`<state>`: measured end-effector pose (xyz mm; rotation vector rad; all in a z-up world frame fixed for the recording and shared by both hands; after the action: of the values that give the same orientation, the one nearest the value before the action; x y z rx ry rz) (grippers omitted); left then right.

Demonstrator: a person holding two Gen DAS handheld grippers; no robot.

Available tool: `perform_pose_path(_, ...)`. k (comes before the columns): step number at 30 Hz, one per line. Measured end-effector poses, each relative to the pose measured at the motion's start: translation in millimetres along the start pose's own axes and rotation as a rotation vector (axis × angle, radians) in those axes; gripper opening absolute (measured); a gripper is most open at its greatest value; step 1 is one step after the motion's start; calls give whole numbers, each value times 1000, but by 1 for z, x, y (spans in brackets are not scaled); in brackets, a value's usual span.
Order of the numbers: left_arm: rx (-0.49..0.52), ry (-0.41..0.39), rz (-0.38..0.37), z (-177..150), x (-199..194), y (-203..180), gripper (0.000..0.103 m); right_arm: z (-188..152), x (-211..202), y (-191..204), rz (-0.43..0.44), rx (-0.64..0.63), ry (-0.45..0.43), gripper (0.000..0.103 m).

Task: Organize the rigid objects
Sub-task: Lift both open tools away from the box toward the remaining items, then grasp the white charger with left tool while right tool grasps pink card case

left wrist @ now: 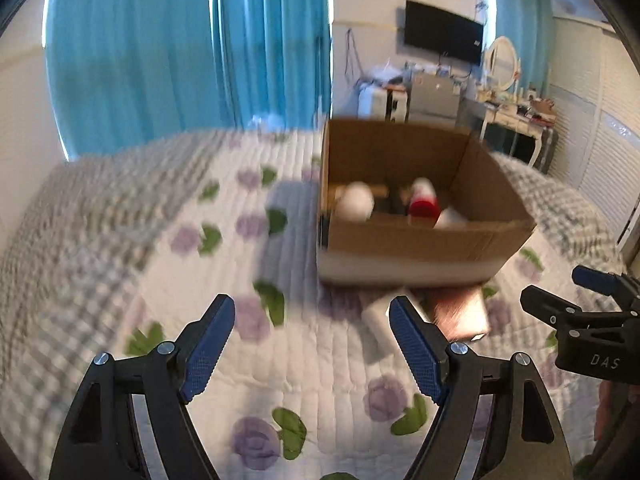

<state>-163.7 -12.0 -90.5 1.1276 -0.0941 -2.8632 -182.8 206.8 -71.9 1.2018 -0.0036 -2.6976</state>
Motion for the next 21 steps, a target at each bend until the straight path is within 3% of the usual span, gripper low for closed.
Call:
perform_pose_path(5,21,85,20,-29,29,1,82,-25,46,1,54,3,110,100)
perform_pose_path(7,17,96,25,-33,31,3,82,-28,60,4,61,-1,140,96)
perform_pose_path(8,16,99,32,-33,31,4,82,-29,68,6,66,-2,160,88)
perform_pose_path(10,10,106,34,-34,31,3,82,-29,79,8,68,-6,184,86)
perform_pose_path(14,13,116,38,-37,31,2,82,-23,94,10,77,12,193,80)
perform_pose_path(17,14,121,42,-36,32,2,82,-26,111,5,69,52,234,81)
perform_pose_path(21,4,133,39,-37,35,3,82,-33,115,12,34,12,214,83)
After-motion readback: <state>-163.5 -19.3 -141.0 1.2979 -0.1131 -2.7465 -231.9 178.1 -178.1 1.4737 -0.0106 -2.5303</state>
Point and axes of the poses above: each gripper's, at about its wrist camera, not at the fingertips, and x roughly the way its jaws point, y to its left, z to its top, the point moved 2 cm from there along x, roughly the way its jaws point, and after that the axes turned 5 degrees about x, right-handed, at the moved point
